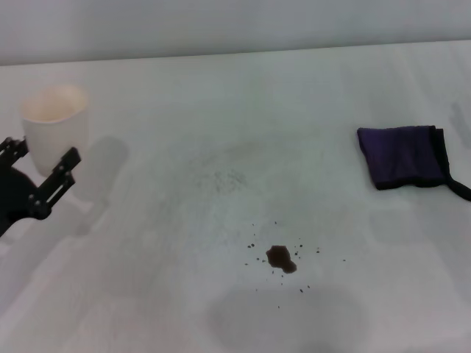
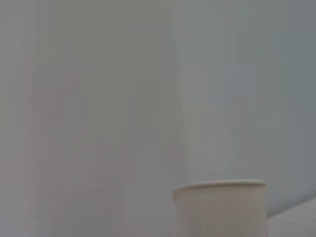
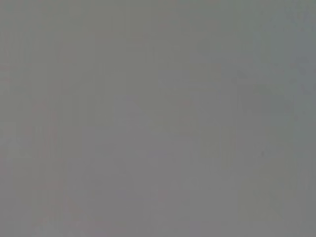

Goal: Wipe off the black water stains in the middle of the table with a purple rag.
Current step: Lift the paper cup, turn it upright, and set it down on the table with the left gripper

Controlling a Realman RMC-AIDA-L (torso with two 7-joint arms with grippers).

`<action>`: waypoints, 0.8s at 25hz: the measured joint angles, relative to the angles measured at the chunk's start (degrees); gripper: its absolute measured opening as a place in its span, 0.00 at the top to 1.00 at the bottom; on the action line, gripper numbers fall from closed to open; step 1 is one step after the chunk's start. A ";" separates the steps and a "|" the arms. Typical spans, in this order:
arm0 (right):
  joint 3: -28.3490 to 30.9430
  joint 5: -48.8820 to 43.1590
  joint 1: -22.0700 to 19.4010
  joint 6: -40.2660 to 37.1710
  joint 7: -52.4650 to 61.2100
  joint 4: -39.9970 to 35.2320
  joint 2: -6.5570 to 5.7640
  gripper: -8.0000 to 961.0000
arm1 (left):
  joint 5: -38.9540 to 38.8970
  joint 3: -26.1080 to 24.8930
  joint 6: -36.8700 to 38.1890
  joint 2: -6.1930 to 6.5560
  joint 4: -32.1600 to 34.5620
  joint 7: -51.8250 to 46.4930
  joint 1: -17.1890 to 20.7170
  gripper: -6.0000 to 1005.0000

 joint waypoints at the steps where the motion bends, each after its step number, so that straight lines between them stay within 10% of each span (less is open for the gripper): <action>1: 0.01 0.00 -0.01 0.30 -0.04 0.15 -0.02 0.11 | -1.12 -0.01 -0.30 0.01 -1.14 0.45 0.00 0.40; 20: -0.28 -0.43 -0.28 2.41 -0.81 0.32 -0.01 0.11 | -2.37 0.50 10.18 -0.01 -16.63 4.43 -7.46 0.41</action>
